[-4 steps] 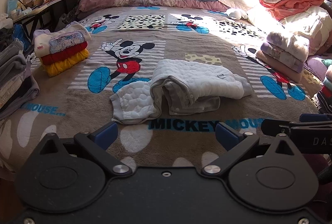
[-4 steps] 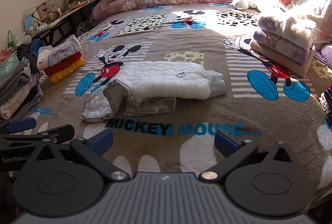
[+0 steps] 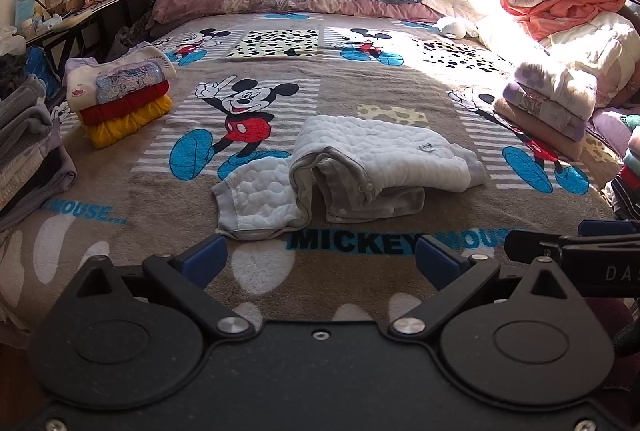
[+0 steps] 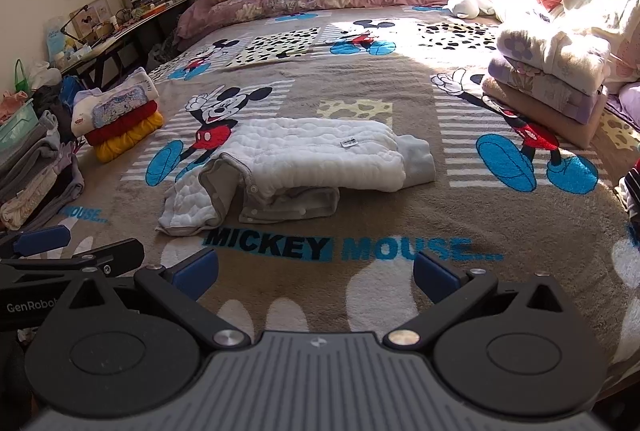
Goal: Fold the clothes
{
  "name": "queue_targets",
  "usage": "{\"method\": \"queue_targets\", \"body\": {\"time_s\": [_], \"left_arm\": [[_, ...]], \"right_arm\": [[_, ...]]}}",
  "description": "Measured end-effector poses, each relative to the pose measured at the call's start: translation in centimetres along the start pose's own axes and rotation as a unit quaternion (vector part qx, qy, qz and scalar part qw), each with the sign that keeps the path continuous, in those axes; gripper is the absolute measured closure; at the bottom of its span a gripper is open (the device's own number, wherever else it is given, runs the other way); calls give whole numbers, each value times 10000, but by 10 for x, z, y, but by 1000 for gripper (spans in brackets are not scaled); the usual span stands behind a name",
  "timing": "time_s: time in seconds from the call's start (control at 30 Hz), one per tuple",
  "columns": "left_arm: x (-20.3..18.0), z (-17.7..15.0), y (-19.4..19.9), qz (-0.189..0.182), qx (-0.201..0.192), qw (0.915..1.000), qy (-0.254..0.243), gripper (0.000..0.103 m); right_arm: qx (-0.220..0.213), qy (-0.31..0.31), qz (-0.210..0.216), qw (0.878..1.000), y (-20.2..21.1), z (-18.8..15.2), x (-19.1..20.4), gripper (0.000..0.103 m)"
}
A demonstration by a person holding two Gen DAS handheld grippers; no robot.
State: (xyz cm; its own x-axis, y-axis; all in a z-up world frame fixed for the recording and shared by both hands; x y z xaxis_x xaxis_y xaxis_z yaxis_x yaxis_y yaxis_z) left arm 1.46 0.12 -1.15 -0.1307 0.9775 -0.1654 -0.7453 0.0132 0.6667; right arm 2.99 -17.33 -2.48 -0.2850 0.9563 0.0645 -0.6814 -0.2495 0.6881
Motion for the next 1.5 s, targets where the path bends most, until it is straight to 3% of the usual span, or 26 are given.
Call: {"method": "queue_targets", "body": {"time_s": [1.5], "left_arm": [[-1,-5,-4,24,13,10000,42,1]], "right_arm": [[8,-28,51,10000,0,-1,0,0]]}}
Point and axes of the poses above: each gripper's, at about its wrist camera, not at the fingertips, and y roughly against the way its jaws point, x to its left, z to its top, the point moved 2 cm from there along -y, roughly the way its jaws point, and after that the axes turned 12 degrees about y, right-handed, at the moved point
